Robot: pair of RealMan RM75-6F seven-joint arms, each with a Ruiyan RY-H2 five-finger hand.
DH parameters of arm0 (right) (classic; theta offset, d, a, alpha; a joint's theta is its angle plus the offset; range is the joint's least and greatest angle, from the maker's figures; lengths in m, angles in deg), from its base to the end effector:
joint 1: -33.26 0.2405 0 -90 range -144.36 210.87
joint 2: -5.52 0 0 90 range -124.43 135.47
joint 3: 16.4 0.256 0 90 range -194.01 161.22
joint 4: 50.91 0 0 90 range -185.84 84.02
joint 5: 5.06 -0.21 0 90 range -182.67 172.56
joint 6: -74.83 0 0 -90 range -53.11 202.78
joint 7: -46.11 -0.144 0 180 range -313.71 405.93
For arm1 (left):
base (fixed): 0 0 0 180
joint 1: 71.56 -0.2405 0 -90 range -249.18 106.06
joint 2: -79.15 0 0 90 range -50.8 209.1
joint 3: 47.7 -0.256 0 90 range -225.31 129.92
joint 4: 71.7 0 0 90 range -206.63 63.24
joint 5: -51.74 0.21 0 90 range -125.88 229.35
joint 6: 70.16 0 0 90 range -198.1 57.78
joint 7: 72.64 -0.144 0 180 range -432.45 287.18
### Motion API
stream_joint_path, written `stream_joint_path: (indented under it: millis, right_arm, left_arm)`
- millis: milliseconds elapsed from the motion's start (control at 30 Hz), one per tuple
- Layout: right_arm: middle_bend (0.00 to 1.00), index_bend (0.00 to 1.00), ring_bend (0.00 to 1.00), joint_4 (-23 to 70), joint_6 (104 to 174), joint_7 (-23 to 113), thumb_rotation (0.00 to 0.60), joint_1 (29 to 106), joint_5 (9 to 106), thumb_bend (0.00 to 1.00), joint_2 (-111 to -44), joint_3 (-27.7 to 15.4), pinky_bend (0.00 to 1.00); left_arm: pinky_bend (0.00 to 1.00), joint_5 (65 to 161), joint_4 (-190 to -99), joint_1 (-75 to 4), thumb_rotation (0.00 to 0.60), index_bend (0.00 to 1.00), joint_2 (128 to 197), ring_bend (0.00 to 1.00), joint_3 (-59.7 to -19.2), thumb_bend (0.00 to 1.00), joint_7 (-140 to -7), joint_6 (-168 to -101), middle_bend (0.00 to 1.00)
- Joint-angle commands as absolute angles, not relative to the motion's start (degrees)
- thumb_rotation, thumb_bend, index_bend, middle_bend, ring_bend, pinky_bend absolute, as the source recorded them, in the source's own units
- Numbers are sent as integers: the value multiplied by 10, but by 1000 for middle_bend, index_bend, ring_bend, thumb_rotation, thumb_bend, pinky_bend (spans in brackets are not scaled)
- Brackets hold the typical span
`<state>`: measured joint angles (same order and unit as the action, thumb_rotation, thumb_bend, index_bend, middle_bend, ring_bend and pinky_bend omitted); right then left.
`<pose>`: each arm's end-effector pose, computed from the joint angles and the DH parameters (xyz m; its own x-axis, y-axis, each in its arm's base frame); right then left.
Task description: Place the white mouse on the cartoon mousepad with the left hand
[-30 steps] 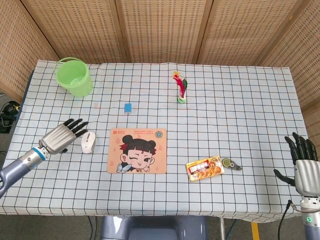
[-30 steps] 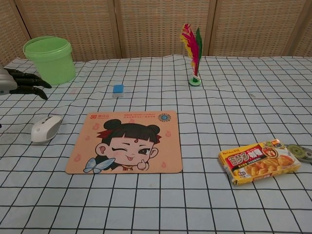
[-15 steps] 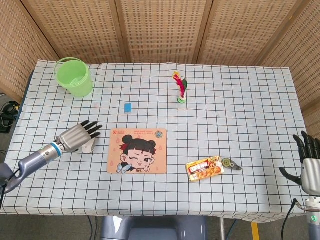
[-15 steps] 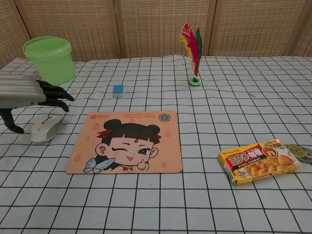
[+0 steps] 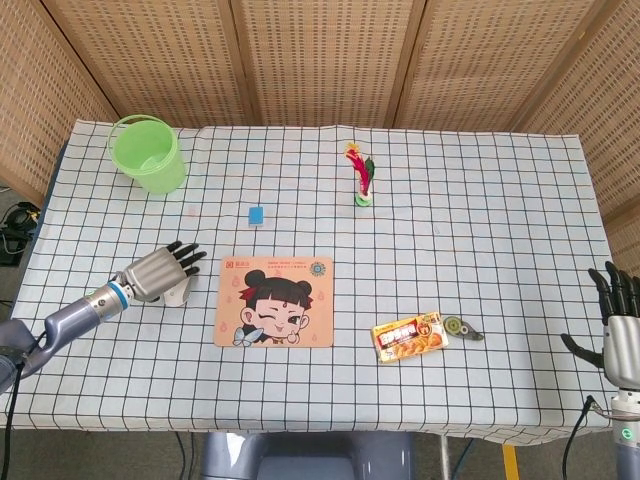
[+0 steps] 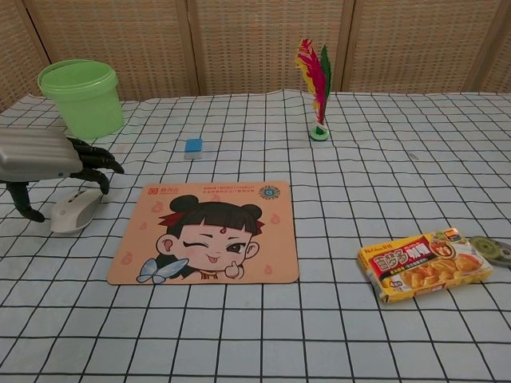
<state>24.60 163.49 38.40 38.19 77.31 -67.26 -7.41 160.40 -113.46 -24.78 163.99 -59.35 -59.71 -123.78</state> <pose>-0.3494 -0.2032 0.1685 0.3872 0.1841 0.9034 -0.9220 0.0722 0.3805 -0.2776 0.3863 0.0401 0.9338 0.0520 0.3539 0.2753 -0.7362 -0.6183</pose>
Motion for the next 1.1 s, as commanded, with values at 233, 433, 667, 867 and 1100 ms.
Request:
stream_joint_path:
  millis: [233, 433, 667, 867, 1100]
  right_arm:
    - [0, 125, 0, 240, 1631, 386, 600, 384, 769, 81, -677, -72, 0]
    - [0, 126, 0, 238, 1632, 385, 600, 384, 772, 82, -679, -73, 0]
    - [0, 126, 0, 235, 1639, 382, 600, 384, 776, 82, -682, -72, 0]
    - [0, 126, 0, 235, 1637, 380, 600, 384, 774, 81, -681, -71, 0]
    - [0, 126, 0, 235, 1633, 376, 600, 385, 773, 82, -680, -71, 0]
  left_arm:
    - [197, 1600, -1098, -248, 600, 315, 1666, 47, -610, 117, -578, -1247, 99]
    - [246, 1598, -1070, -253, 600, 393, 1686, 102, -616, 239, -567, -1262, 165]
    - [369, 1598, -1037, -265, 600, 616, 1701, 267, -617, 536, -557, -1323, 356]
    - [390, 1598, -1040, -259, 600, 646, 1691, 289, -610, 552, -552, -1368, 382]
    - [390, 1615, -1066, -229, 600, 646, 1692, 289, -605, 550, -569, -1406, 382]
